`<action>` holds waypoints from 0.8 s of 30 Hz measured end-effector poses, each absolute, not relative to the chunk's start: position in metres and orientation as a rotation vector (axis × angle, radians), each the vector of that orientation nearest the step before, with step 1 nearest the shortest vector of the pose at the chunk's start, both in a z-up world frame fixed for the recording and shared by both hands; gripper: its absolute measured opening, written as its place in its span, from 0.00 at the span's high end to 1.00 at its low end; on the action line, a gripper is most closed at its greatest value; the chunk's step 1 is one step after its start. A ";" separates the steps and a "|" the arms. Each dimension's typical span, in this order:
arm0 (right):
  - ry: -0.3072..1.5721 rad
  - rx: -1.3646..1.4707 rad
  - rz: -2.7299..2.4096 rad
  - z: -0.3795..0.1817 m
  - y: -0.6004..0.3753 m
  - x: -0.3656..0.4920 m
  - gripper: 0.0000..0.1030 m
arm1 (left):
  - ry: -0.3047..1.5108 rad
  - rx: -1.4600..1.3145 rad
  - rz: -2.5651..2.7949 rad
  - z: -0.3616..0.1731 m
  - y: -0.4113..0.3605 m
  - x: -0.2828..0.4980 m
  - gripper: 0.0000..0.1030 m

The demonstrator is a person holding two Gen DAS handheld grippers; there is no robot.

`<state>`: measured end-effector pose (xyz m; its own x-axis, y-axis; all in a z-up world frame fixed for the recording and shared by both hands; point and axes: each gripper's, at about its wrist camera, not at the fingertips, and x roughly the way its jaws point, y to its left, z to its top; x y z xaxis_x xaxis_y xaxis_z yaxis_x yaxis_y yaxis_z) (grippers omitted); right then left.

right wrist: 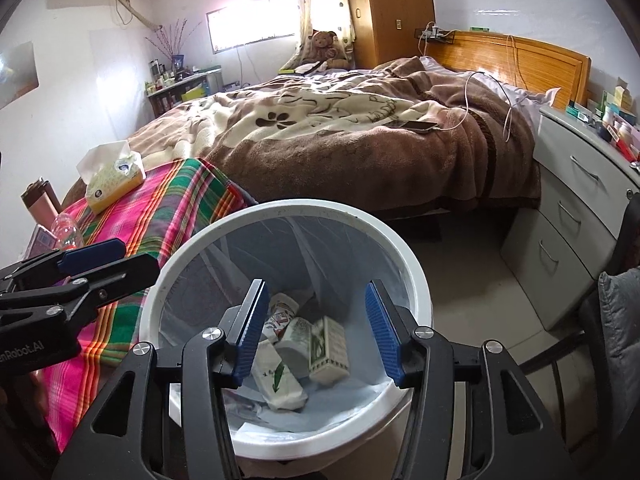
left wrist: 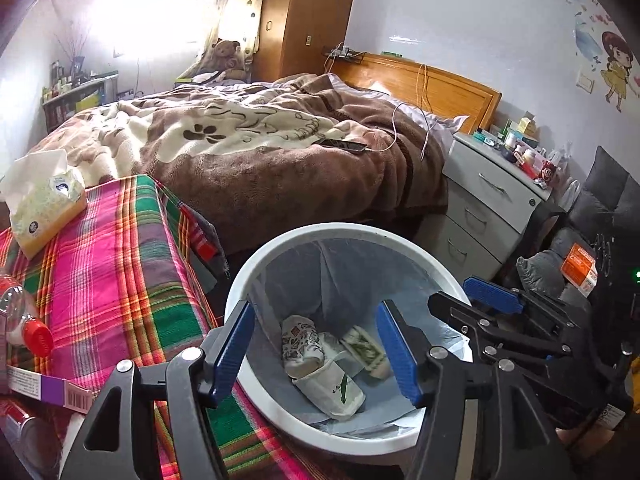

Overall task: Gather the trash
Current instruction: 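Move both tools back over the pile of trash on the bed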

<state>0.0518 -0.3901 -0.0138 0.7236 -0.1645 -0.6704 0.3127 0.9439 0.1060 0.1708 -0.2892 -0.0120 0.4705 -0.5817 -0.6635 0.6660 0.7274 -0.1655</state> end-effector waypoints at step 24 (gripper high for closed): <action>0.627 0.204 -0.164 0.009 -0.329 0.051 0.49 | 0.684 0.040 -0.600 0.019 -0.171 0.152 0.39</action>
